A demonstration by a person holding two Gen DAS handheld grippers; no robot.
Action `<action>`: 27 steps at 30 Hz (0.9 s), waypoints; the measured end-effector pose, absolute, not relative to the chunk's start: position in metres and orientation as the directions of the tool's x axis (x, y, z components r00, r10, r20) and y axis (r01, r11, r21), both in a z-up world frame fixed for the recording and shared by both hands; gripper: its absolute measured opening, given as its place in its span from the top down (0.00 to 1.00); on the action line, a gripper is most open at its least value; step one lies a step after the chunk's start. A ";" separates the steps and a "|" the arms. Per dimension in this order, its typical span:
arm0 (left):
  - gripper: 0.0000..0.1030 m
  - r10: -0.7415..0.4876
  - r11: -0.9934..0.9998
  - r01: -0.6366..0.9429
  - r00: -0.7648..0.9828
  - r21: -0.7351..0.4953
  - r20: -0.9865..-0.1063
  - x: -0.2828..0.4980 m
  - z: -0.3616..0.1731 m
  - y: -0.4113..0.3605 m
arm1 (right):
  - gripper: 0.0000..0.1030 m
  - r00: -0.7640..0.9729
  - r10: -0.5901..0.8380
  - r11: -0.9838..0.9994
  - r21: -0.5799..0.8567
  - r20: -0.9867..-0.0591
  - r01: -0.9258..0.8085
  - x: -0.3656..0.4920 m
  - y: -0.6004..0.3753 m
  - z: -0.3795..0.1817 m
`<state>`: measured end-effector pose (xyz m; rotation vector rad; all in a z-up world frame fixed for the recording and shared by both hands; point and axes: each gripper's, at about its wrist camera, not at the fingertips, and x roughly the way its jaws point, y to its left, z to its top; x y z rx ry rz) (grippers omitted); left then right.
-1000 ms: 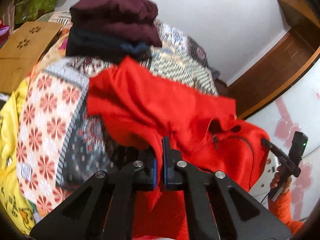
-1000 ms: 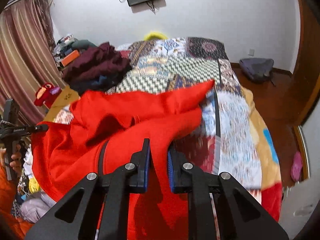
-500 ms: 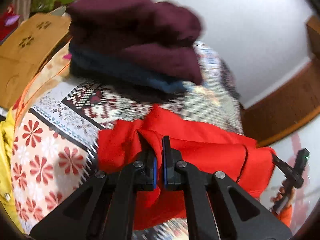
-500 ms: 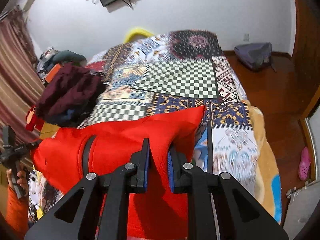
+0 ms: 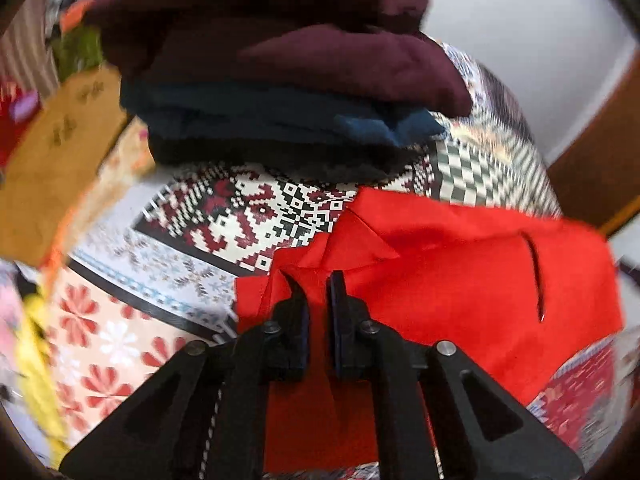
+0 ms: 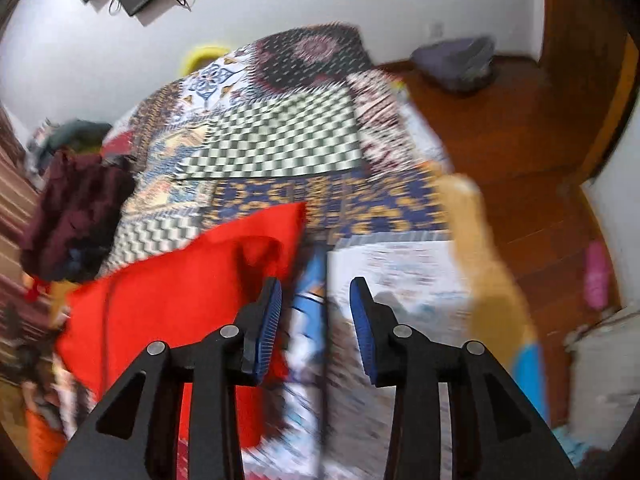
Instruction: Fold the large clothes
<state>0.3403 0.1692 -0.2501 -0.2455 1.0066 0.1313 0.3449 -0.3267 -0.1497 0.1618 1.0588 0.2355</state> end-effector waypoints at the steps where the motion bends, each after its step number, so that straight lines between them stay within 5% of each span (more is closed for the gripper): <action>1: 0.87 0.021 0.972 -0.211 0.528 -0.108 -0.849 0.338 -0.246 0.164 | 0.69 0.480 0.250 0.968 0.213 -0.841 -0.130 0.333 -0.326 -0.142; 6: 0.50 -0.008 0.979 -0.164 0.572 -0.124 -0.820 0.313 -0.211 0.151 | 0.68 0.527 0.177 0.971 0.059 -0.831 -0.233 0.292 -0.305 -0.121; 13: 0.38 -0.027 0.985 -0.118 0.626 -0.129 -0.779 0.272 -0.173 0.134 | 0.51 0.532 0.237 0.916 0.006 -0.813 -0.400 0.245 -0.247 -0.113; 17: 0.30 -0.035 0.994 -0.059 0.604 -0.089 -0.796 0.252 -0.182 0.113 | 0.51 0.473 0.295 0.884 0.049 -0.830 -0.466 0.227 -0.223 -0.128; 27: 0.29 -0.051 0.998 0.045 0.485 -0.033 -0.873 0.245 -0.245 0.073 | 0.51 0.308 0.309 0.851 0.118 -0.900 -0.511 0.235 -0.189 -0.174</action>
